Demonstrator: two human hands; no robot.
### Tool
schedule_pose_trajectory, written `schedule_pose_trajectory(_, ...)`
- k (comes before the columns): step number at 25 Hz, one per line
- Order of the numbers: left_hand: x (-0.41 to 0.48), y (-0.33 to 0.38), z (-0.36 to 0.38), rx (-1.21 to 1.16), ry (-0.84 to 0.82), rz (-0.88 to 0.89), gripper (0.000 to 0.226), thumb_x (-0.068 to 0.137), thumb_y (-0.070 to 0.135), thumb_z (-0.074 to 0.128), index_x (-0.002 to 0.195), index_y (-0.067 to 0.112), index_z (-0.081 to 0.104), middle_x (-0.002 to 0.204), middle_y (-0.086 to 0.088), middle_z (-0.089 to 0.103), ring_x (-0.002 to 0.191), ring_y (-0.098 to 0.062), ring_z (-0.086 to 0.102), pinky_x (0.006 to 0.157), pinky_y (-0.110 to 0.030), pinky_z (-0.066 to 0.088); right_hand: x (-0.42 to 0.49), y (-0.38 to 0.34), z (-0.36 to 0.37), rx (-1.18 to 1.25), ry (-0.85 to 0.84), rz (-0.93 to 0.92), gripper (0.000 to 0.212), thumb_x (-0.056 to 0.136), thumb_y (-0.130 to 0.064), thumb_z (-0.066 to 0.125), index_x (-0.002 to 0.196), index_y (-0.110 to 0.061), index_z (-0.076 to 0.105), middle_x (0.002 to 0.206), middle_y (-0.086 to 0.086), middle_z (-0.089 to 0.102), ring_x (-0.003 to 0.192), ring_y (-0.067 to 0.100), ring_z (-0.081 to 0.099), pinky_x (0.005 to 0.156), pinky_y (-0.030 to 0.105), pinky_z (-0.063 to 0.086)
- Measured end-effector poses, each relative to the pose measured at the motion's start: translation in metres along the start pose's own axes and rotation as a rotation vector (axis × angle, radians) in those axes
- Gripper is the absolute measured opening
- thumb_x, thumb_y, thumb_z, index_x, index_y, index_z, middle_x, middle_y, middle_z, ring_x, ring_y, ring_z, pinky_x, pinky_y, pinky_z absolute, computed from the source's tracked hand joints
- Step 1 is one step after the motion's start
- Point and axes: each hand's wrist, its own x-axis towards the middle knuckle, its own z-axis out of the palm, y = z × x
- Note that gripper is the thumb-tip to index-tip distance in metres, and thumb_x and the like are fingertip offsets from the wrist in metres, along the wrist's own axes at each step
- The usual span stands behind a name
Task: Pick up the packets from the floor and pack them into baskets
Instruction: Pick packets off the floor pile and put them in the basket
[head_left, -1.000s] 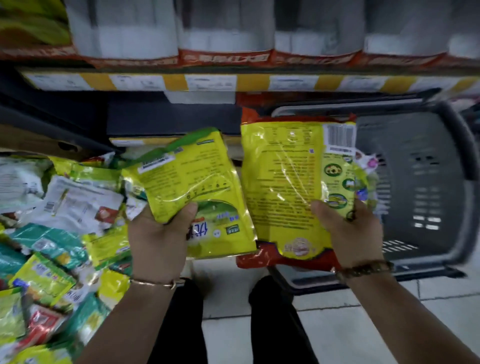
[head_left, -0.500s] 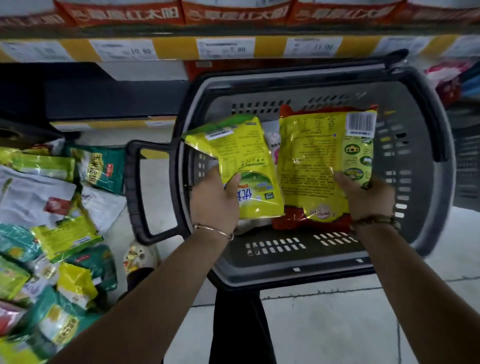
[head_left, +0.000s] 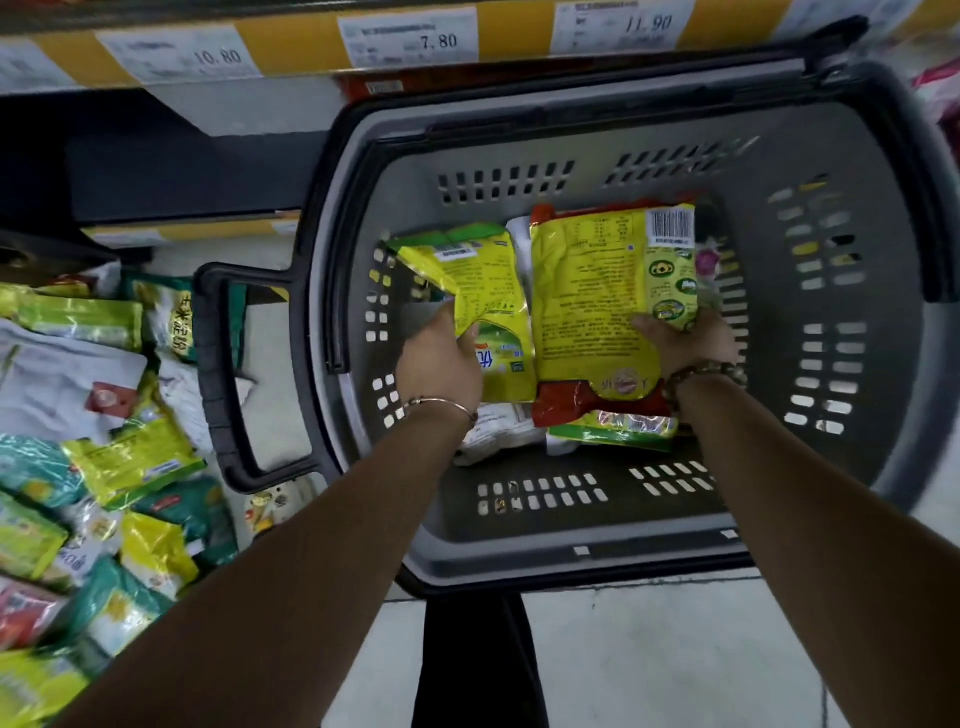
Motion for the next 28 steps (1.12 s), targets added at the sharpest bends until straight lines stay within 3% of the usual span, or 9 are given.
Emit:
schedule_pose_trajectory(6,0.026,-0.019,0.025,-0.036,-0.123,-0.181,0.049,0.092,0.023,0.055,0.135,0.007,0.038,0.126,-0.020,0.054,0.114,-0.038,0.052,0.086,-0.039,0.043,0.003,-0.002,0.005,-0.087,0.040,-0.094,0.058,0.080,-0.037,0.070,0.126,-0.014,0.044,0.127,0.006,0.055,0.117,0.028,0.052,0.096,0.040,0.043)
schedule_pose_trajectory(9,0.012,-0.019,0.021,-0.156,0.025,-0.099,0.081,0.082,0.012,0.065,0.147,0.014,0.017,0.150,-0.014,0.025,0.134,-0.031,0.034,0.105,-0.038,0.034,-0.002,-0.003,0.005,-0.241,0.076,-0.288,0.070,0.084,-0.035,0.064,0.143,-0.017,0.030,0.147,0.010,0.033,0.134,0.031,0.033,0.107,0.050,0.034)
schedule_pose_trajectory(10,0.006,-0.018,0.022,-0.084,0.084,0.001,0.090,0.081,0.014,0.066,0.150,0.015,0.008,0.155,-0.013,0.011,0.141,-0.030,0.020,0.112,-0.037,0.021,-0.005,-0.004,0.006,-0.357,0.062,-0.375,0.073,0.086,-0.037,0.061,0.147,-0.019,0.024,0.152,0.011,0.024,0.139,0.031,0.024,0.112,0.052,0.025)
schedule_pose_trajectory(12,0.001,-0.017,0.030,0.224,0.122,0.265,0.092,0.085,0.023,0.062,0.150,0.016,-0.003,0.157,-0.013,-0.006,0.145,-0.029,-0.005,0.112,-0.042,-0.003,-0.014,-0.008,0.014,-0.620,-0.049,-0.530,0.075,0.089,-0.046,0.053,0.150,-0.025,0.013,0.158,0.006,0.004,0.145,0.029,0.003,0.117,0.051,0.003)
schedule_pose_trajectory(15,0.018,-0.022,0.047,0.543,-0.074,0.355,0.089,0.091,0.037,0.054,0.149,0.017,-0.010,0.154,-0.017,-0.021,0.139,-0.036,-0.024,0.107,-0.048,-0.017,-0.025,-0.010,0.033,-0.933,-0.238,-0.640,0.078,0.090,-0.057,0.042,0.148,-0.035,-0.004,0.150,0.000,-0.031,0.141,0.031,-0.024,0.113,0.054,-0.012)
schedule_pose_trajectory(18,0.032,-0.028,0.059,0.605,-0.138,0.344,0.094,0.090,0.046,0.052,0.148,0.014,-0.014,0.152,-0.022,-0.022,0.139,-0.041,-0.020,0.111,-0.051,-0.010,-0.025,-0.008,0.044,-1.041,-0.257,-0.624,0.078,0.089,-0.062,0.037,0.146,-0.039,-0.011,0.137,-0.003,-0.044,0.138,0.034,-0.030,0.112,0.059,-0.011)
schedule_pose_trajectory(22,0.042,-0.027,0.066,0.687,-0.231,0.307,0.108,0.083,0.063,0.051,0.145,0.012,-0.022,0.151,-0.023,-0.025,0.141,-0.039,-0.019,0.113,-0.054,0.000,-0.025,-0.009,0.053,-1.083,-0.211,-0.605,0.076,0.090,-0.064,0.032,0.145,-0.040,-0.015,0.142,-0.002,-0.043,0.137,0.035,-0.031,0.108,0.059,-0.016)
schedule_pose_trajectory(26,0.049,-0.013,0.051,0.713,-0.350,0.284,0.087,0.093,0.043,0.045,0.147,0.015,-0.017,0.152,-0.020,-0.023,0.142,-0.038,-0.016,0.114,-0.052,0.009,-0.026,-0.010,0.056,-1.107,-0.184,-0.587,0.076,0.089,-0.065,0.030,0.145,-0.040,-0.015,0.147,-0.001,-0.039,0.137,0.034,-0.032,0.107,0.058,-0.017)
schedule_pose_trajectory(28,0.048,-0.006,0.031,0.611,-0.358,0.264,0.076,0.094,0.036,0.046,0.150,0.017,-0.003,0.157,-0.016,-0.009,0.144,-0.037,-0.004,0.114,-0.050,0.014,-0.027,-0.012,0.057,-1.106,-0.197,-0.561,0.075,0.089,-0.064,0.031,0.145,-0.041,-0.013,0.147,-0.003,-0.039,0.137,0.034,-0.031,0.107,0.058,-0.017)
